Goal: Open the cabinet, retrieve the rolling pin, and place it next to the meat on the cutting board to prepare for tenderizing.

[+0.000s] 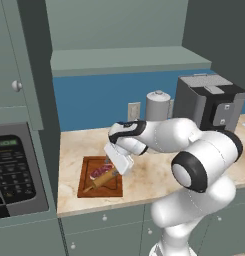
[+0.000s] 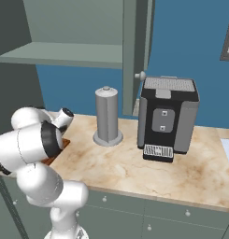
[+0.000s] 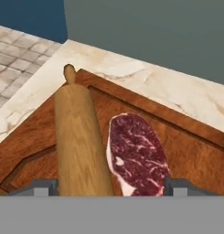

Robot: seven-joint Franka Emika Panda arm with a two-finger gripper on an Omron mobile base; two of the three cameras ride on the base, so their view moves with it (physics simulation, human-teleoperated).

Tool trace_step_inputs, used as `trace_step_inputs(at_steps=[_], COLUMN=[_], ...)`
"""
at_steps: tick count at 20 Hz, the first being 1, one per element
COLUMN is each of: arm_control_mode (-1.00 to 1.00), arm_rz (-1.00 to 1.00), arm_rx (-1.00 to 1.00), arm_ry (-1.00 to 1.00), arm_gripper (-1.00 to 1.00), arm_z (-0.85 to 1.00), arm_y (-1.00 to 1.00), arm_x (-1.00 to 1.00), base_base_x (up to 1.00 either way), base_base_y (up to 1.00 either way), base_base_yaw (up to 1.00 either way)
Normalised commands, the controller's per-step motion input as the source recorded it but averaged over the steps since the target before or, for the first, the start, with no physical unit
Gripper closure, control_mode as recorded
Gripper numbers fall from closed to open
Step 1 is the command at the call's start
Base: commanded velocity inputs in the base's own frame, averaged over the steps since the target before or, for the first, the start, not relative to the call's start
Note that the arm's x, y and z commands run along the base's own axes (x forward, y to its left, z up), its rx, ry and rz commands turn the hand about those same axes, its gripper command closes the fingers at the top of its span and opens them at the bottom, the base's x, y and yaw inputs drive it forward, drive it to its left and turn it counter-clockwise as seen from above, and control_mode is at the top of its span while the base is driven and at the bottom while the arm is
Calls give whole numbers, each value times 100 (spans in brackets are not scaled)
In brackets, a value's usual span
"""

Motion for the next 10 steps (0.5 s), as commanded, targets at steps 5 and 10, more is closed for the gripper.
trace_step_inputs(at_steps=[5, 10], arm_control_mode=[-100, -100], arm_rz=[3, 1], arm_rx=[0, 0], arm_ry=[-20, -16], arm_gripper=[-100, -100], arm_z=[6, 35], arm_y=[1, 1], arm_x=[-44, -27], base_base_x=[0, 0], base_base_y=[0, 0], base_base_yaw=[0, 0])
